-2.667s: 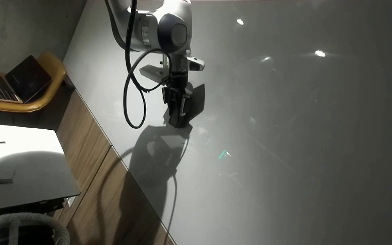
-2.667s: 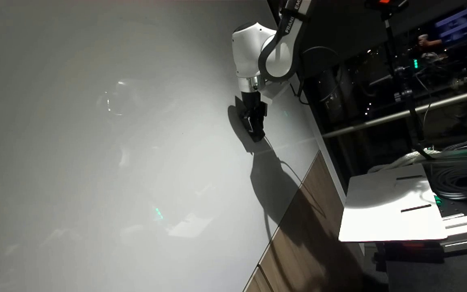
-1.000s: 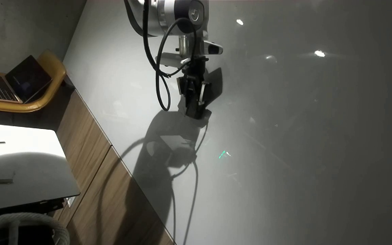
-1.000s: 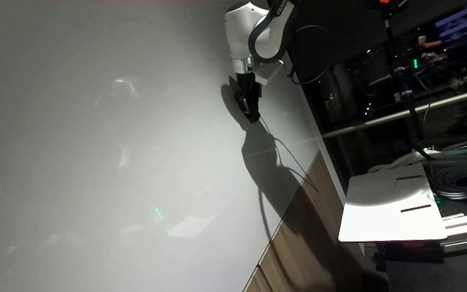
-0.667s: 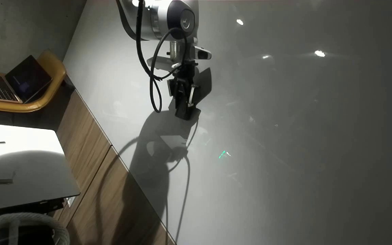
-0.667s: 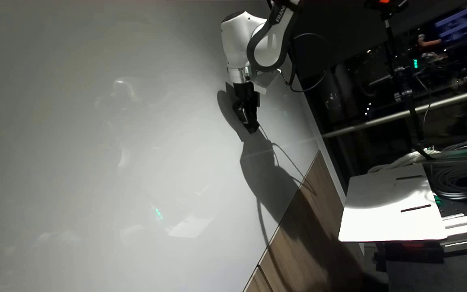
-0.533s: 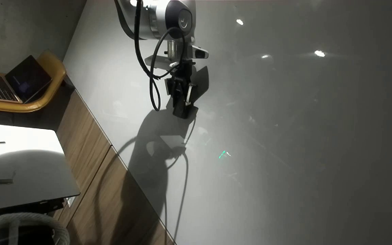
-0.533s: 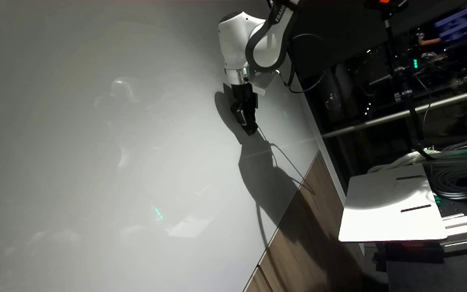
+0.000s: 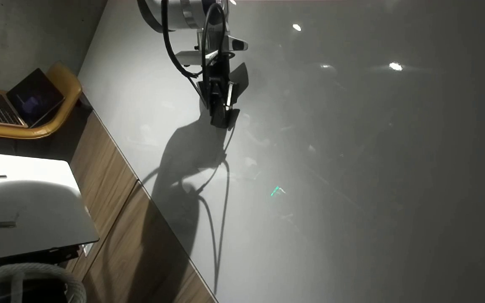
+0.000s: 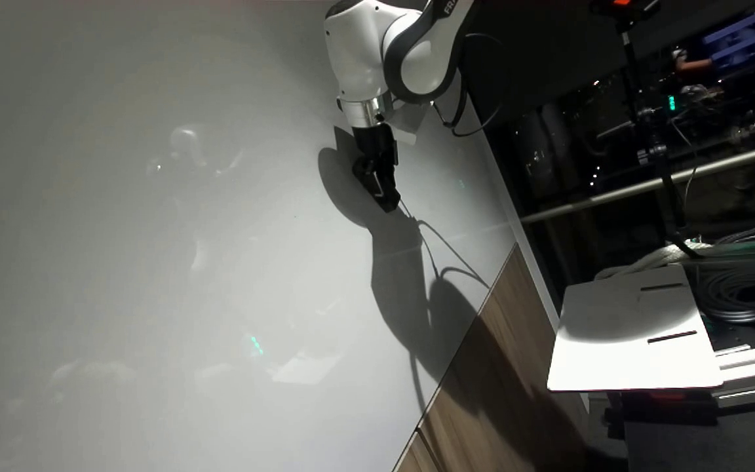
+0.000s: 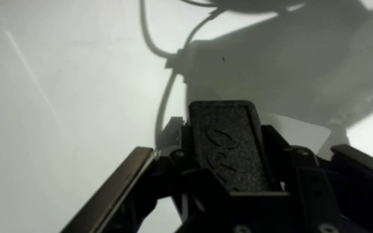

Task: Use the eraser to erase the board

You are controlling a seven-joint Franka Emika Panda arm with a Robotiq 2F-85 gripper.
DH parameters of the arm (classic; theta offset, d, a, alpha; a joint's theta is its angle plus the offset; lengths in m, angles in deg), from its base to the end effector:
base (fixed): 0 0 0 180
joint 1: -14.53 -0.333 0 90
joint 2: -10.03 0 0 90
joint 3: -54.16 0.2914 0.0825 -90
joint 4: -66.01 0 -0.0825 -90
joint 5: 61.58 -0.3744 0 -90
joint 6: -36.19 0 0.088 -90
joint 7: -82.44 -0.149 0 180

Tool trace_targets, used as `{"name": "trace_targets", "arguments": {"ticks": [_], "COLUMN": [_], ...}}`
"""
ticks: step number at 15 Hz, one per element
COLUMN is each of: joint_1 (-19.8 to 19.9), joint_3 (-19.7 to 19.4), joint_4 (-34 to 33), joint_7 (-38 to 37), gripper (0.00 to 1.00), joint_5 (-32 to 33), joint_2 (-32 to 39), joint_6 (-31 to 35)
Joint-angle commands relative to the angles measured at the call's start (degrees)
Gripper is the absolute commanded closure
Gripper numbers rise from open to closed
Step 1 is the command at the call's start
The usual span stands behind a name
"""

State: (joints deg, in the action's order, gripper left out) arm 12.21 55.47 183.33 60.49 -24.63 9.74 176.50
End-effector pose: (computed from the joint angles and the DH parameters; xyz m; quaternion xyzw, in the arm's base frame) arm 0.5941 0.0212 0.4310 0.9486 0.0476 0.2414 0.1990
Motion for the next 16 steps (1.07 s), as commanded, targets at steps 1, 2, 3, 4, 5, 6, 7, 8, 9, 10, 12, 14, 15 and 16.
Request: {"name": "trace_targets", "arguments": {"ticks": [1, 2, 3, 4, 5, 6, 7, 8, 9, 10, 12, 14, 15, 16], "joint_1": [-0.1, 0.13, 0.21, 0.23, 0.12, -0.09, -0.37, -0.61, -0.77, -0.84, -1.02, -0.99, -0.85, -0.85], "joint_3": [0.76, 0.69, 0.66, 0.64, 0.73, 0.92, 1.18, 1.45, 1.64, 1.83, 2.15, 2.27, 2.26, 2.18], "joint_4": [-4.08, -3.81, -3.65, -3.49, -3.02, -1.92, -0.77, 0.06, 1.44, 2.48, 2.77, 1.35, 0.57, 0.23], "joint_7": [-0.59, -0.34, -0.36, -0.23, -0.18, -0.11, 0.51, 1.4, 3.33, 4.88, 7.42, 8.5, 8.94, 10.02], "gripper": [0.7, 0.7, 0.7, 0.7, 0.7, 0.7, 0.7, 0.7, 0.7, 0.7, 0.7, 0.7, 0.7, 0.7], "joint_5": [2.67, 2.72, 2.83, 2.64, 2.11, 0.89, -1.98, -5.16, -8.98, -12.21, -17.74, -20.4, -20.9, -22.36], "joint_2": [0.67, 0.5, 0.46, 0.28, -0.22, -1.17, -2.08, -2.78, -3.64, -4.32, -5.08, -5.0, -4.87, -4.85], "joint_6": [1.35, 1.59, 1.73, 1.65, 1.39, 1.27, -0.2, -2.36, -4.13, -6.29, -12.72, -21.47, -25.86, -29.64]}}
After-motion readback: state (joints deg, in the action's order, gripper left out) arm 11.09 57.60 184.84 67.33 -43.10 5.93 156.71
